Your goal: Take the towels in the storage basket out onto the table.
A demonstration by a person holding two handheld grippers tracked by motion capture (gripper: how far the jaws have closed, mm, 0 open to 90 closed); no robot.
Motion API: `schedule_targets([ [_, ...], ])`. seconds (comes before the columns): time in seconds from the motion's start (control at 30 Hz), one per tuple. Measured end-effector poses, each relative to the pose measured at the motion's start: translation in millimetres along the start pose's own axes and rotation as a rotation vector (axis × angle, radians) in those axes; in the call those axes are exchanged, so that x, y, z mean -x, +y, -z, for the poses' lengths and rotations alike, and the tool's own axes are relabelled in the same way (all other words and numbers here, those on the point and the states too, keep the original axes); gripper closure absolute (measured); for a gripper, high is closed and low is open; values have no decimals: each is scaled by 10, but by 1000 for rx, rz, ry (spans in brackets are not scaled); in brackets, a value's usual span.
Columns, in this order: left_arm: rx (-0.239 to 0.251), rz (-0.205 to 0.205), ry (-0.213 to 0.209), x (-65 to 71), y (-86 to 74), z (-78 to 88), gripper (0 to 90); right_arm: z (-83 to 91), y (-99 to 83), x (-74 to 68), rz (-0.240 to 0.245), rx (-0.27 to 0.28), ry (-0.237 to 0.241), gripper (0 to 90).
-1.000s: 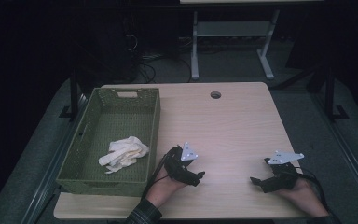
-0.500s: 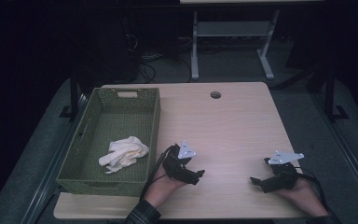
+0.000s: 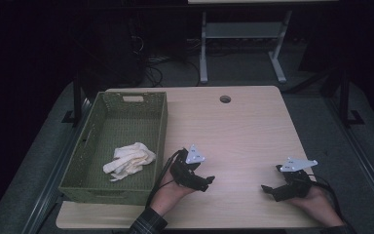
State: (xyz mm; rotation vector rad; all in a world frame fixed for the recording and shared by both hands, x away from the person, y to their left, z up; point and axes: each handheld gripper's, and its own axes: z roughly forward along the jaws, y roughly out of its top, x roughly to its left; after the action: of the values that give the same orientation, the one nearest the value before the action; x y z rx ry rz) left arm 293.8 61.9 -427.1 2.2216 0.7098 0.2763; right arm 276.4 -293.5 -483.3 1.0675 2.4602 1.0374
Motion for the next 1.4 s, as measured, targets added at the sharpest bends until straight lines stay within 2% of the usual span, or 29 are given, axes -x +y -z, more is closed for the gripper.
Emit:
schedule_targets([
  [0.2, 7, 1, 4, -25, 65, 35, 134, 12, -10, -2, 0, -1, -3, 20],
  [0.4, 19, 18, -10, -37, 96, 65, 134, 13, -10, -2, 0, -2, -2, 20],
  [0.7, 36, 16, -22, -54, 172, 115, 134, 12, -10, -2, 0, -2, -3, 20],
  [0.97, 54, -12, -59, -66, 267, 168, 134, 11, -11, -2, -1, 0, -2, 20],
  [1.13, 61, -20, -64, -94, 311, 207, 134, 11, -10, -2, -1, 0, -2, 20],
  [1.2, 73, -4, -68, -106, 327, 225, 134, 12, -10, -1, 1, -2, -2, 20],
  [1.4, 58, -13, -71, -135, 371, 247, 134, 12, -10, -1, 1, -2, -2, 20],
])
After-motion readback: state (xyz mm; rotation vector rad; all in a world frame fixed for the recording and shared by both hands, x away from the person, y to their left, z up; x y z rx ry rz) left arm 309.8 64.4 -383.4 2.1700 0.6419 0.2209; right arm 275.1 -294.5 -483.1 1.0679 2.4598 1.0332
